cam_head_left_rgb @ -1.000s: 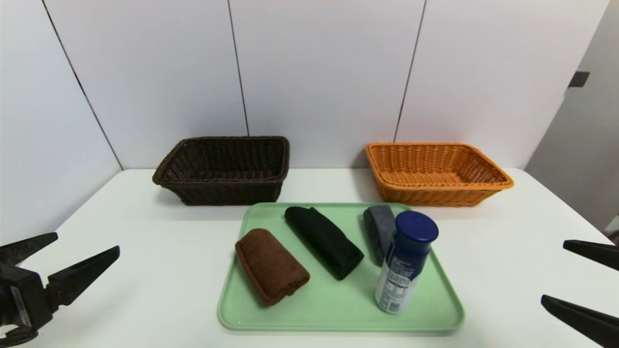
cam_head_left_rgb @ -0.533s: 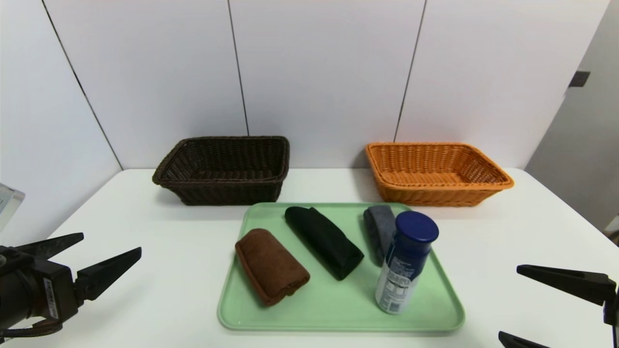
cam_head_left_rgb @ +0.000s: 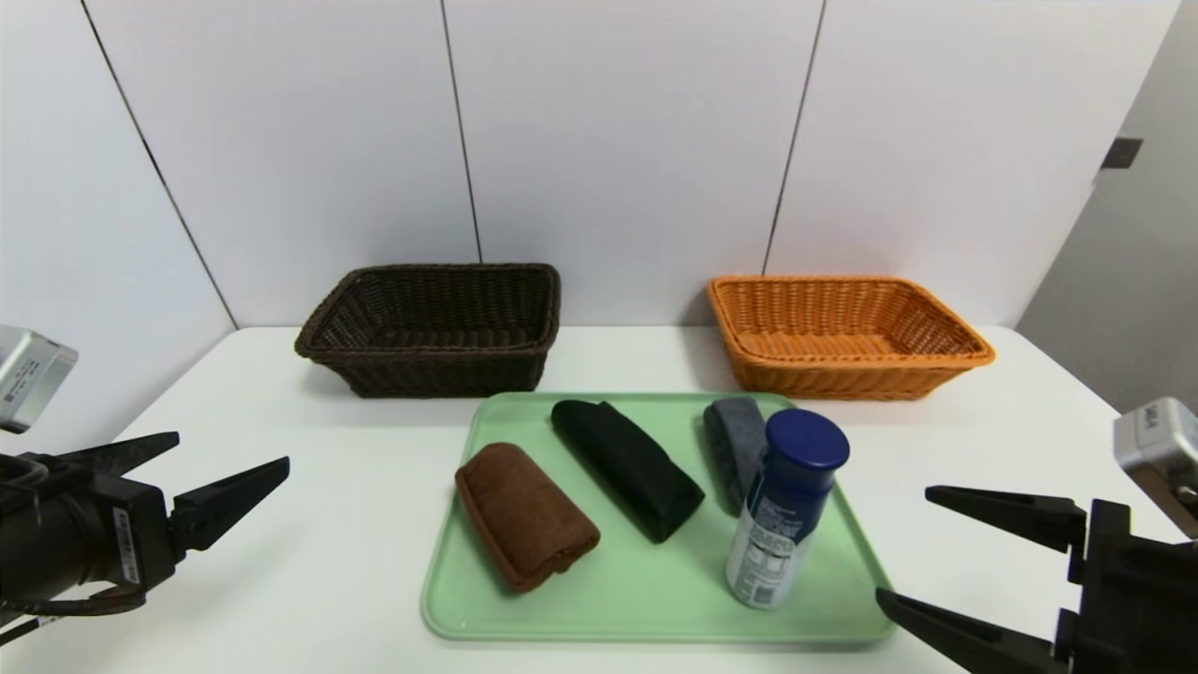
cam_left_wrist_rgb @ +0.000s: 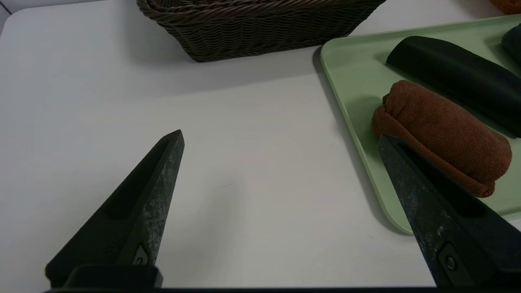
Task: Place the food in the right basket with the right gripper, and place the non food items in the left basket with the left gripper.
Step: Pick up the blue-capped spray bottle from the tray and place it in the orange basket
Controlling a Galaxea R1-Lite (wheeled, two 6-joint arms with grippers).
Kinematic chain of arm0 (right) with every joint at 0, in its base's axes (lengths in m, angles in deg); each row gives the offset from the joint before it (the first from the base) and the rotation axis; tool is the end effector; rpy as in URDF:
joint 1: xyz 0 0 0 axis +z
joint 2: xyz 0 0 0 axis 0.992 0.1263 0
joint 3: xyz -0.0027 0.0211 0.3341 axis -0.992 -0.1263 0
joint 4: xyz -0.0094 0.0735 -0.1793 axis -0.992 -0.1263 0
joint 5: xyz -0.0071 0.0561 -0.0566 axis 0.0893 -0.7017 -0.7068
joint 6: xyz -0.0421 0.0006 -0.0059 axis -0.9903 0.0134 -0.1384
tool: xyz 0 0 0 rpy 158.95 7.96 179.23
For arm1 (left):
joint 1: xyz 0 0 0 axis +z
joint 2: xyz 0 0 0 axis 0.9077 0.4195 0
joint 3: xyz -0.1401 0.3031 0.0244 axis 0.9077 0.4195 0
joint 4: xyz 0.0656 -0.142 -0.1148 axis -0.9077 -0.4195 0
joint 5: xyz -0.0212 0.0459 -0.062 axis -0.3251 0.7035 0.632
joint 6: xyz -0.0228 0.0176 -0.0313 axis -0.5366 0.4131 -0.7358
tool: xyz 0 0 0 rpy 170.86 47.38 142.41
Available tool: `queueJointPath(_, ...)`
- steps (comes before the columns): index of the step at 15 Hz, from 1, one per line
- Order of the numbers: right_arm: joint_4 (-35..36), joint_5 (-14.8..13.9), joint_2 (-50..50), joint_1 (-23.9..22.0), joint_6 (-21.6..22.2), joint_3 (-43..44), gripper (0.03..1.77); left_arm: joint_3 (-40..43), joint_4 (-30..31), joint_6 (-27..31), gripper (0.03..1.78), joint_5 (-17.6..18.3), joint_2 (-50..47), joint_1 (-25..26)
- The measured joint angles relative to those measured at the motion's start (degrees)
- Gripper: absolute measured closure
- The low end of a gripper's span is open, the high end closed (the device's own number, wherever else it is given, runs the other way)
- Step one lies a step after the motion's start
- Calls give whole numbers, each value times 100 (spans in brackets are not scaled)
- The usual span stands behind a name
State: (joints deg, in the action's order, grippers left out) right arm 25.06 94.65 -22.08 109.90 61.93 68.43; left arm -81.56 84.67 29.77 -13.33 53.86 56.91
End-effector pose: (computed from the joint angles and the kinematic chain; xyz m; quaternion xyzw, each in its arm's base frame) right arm 0.1269 0.0783 0.1889 -0.0451 0.1563 0.3670 0.9159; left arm 0.1299 -0.0226 0.2197 0.0007 0.1466 -0.1136 0.9826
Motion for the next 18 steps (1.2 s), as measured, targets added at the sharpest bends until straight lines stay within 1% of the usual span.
queueJointPath(2, 717, -78, 581, 18, 6, -39, 10, -24, 1, -10, 12, -1, 67, -20)
queueJointPath(5, 1565, -105, 1262, 105, 26, -96, 10, -72, 23, -49, 12, -4, 210, -61)
queueJointPath(7, 1827, -111, 1543, 247, 37, -163, 10, -72, 183, -110, 12, -4, 306, -182)
queueJointPath(8, 1899, -157, 1645, 319, 39, -177, 10, -69, 216, -148, 12, -17, 339, -216)
queueJointPath(9, 1954, -235, 1731, 410, 43, -188, 10, -69, 224, -162, 12, -39, 364, -236)
queueJointPath(12, 2050, -257, 1913, 575, 50, -201, 10, -50, 223, -206, 12, -41, 404, -256)
queueJointPath(16, 2803, -317, 2285, 650, 52, -257, 10, -45, 224, -217, 12, -41, 414, -262)
queueJointPath(18, 2870, -417, 2417, 653, 54, -282, 10, -48, 227, -219, 12, -43, 408, -260)
